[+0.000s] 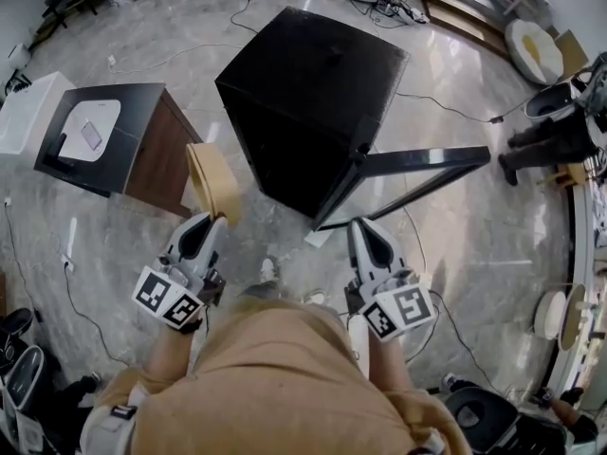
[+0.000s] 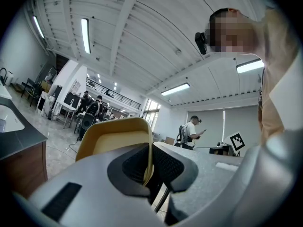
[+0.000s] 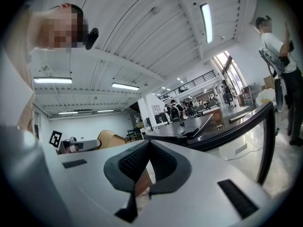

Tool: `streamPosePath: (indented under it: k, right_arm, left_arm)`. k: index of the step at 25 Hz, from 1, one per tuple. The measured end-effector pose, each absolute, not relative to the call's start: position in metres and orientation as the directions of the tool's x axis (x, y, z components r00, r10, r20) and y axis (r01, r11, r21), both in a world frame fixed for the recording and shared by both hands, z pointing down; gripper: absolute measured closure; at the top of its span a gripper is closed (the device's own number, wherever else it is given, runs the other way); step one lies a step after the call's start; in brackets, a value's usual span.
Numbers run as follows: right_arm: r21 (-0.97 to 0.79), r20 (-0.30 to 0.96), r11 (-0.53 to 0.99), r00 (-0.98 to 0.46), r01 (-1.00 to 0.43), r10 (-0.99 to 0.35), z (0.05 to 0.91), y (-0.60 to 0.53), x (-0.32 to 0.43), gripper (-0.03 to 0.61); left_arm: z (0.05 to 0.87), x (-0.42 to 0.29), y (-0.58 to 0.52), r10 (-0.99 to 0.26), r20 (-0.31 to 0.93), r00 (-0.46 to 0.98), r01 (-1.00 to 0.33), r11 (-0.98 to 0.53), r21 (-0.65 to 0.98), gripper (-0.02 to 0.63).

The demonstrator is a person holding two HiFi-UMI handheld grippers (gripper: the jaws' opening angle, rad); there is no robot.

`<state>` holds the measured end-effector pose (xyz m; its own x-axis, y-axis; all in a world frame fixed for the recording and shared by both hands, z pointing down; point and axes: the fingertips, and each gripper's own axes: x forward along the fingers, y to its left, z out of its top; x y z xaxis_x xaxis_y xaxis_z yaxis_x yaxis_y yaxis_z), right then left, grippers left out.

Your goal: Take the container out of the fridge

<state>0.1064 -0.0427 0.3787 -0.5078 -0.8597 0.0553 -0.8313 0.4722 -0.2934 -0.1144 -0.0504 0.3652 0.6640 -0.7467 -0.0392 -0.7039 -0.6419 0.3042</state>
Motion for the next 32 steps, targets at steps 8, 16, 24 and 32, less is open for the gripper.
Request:
streamPosePath:
  k: [8, 16, 24, 32]
  right_arm:
    - [-0.294, 0.050, 0.470, -0.504, -0.832, -0.862, 0.376, -0.045, 0.105, 0.578]
    - [-0.278, 0.039, 0.468, -0.497, -0.839, -0.867, 0.368, -0.046, 0.110, 0.578]
    - [-0.240, -0.002, 0.485, -0.499, -0.841, -0.866, 0.348, -0.045, 0.110, 0.578]
    - [-0.218, -0.078, 0.511, -0.507, -0.832, -0.859, 0.323, -0.039, 0.112, 0.578]
  left_arm:
    - [0.363, -0.115, -0.043, -0.744, -0.044, 0.667, -0.700, -0.646, 0.303, 0.589]
    - [0.355, -0.115, -0.037, -0.733, -0.078, 0.676, -0.694, -0.668, 0.268, 0.589]
    - [0.346, -0.110, -0.026, -0.705, -0.106, 0.702, -0.679, -0.706, 0.199, 0.589]
    - [0.336, -0.120, -0.022, -0.715, -0.106, 0.691, -0.693, -0.697, 0.184, 0.589]
